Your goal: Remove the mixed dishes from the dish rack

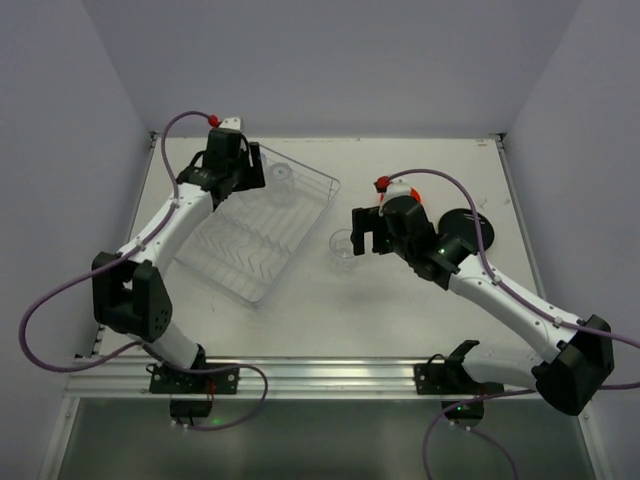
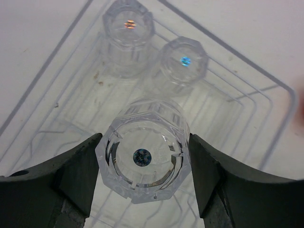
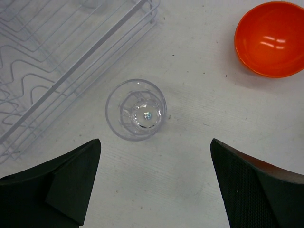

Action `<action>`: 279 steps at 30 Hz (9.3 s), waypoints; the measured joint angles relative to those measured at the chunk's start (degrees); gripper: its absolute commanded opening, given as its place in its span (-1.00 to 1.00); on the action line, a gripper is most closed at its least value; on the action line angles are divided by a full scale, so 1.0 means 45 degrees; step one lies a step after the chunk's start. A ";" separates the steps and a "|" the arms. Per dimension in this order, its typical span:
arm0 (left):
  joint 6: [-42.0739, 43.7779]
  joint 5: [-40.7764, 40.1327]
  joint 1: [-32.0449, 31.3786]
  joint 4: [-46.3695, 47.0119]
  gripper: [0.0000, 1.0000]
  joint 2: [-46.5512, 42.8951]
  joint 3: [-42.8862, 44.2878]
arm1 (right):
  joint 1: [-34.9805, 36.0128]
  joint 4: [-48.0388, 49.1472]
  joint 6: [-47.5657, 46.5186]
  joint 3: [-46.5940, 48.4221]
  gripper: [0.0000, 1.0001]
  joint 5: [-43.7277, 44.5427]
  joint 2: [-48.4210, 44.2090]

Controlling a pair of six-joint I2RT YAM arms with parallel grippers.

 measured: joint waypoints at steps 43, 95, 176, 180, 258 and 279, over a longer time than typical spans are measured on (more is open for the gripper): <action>-1.1074 0.9976 -0.1613 1.3036 -1.00 -1.2517 -1.3396 | 0.1642 1.4479 0.6810 -0.4260 -0.66 -1.1429 -0.0933; 0.0136 -0.1671 -0.1865 -0.0631 1.00 -1.4994 -0.9258 | -0.2642 -0.6766 -0.0670 0.3643 -1.00 -0.1341 0.5542; 0.2642 0.1370 -0.0510 0.1370 0.99 0.3381 0.2278 | -0.2229 0.1627 0.0573 -0.2963 0.98 0.0675 -0.5965; 0.2803 0.2103 -0.0262 0.1069 0.97 0.4002 0.2822 | -0.2229 0.1690 0.0544 -0.2963 0.98 0.0452 -0.5649; -0.9539 0.7266 -0.2191 1.1764 -1.00 -1.3270 -1.2230 | -0.0675 1.2599 0.6144 -0.4716 0.79 -1.2279 -0.2977; -1.2643 0.6698 -0.2191 1.3046 -1.00 -1.4178 -1.3843 | 0.1525 1.4027 0.6139 -0.2453 -0.34 -1.1434 -0.0165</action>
